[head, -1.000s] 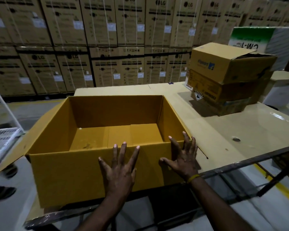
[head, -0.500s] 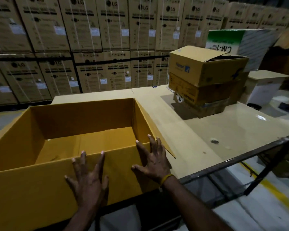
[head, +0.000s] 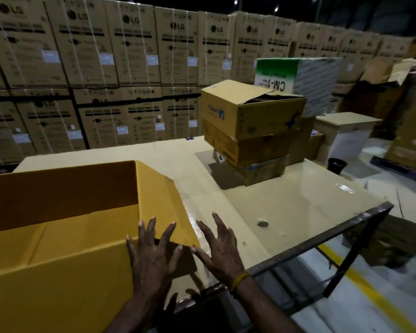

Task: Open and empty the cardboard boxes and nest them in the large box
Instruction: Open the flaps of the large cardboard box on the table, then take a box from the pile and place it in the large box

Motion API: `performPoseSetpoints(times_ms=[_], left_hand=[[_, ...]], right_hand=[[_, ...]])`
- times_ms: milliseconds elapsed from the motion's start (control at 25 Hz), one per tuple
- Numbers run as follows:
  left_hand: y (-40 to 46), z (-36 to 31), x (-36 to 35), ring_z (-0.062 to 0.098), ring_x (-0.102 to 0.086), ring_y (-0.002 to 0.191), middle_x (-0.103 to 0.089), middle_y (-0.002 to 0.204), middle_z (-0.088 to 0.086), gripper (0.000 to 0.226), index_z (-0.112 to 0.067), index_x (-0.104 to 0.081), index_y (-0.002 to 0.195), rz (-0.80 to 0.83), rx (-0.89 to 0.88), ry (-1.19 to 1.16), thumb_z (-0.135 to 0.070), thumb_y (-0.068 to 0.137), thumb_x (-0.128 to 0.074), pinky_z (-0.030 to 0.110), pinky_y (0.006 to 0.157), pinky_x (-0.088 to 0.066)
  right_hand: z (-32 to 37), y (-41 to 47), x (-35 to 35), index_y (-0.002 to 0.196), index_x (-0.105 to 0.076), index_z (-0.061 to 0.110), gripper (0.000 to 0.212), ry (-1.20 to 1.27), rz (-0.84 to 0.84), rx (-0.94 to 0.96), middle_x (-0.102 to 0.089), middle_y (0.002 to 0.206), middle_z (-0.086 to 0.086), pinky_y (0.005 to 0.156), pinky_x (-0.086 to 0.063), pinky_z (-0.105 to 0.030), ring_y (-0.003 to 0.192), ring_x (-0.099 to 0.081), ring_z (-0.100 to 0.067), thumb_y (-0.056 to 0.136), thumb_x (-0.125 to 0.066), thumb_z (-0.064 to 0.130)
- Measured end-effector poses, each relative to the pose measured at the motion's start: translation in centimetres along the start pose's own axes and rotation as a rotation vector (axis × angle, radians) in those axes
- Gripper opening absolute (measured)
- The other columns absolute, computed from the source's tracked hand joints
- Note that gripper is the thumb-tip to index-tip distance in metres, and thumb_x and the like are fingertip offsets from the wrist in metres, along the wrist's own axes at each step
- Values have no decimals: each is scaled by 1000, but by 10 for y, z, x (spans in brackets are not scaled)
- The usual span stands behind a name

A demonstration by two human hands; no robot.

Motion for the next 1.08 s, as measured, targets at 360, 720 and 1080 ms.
performPoseSetpoints(times_ms=[360,720,1080], left_hand=[[115,-127,-63,32,-23,148,-15,163,8,71,-38,-28,152,54,-191,-275,-35,90,-64,50,107,-42],[299,-213,-103,37,-23,146,-1,164,5,80,-45,-11,153,4,-191,-302,-45,90,-62,55,103,-45],[453,-296,-103,46,16,146,21,163,-1,93,-48,15,150,40,-163,-122,-56,91,-56,75,107,-22]], right_hand=[[-103,60,72,153,-12,45,67,-132,-150,-74,-5,164,-4,116,-20,-58,150,-14,-27,96,-46,54],[-222,185,155,154,-15,41,74,-246,-264,-148,-8,164,-6,115,-22,-62,150,-18,-28,93,-56,51],[-293,320,235,155,-14,38,77,-348,-354,-213,-5,164,-10,118,-15,-61,151,-9,-31,93,-55,54]])
Point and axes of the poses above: each hand's wrist, its own y-axis towards the middle knuckle, its own x-axis out of the back of the hand, z = x × y, the point moved 7 cm from there along y, towards the middle knuckle
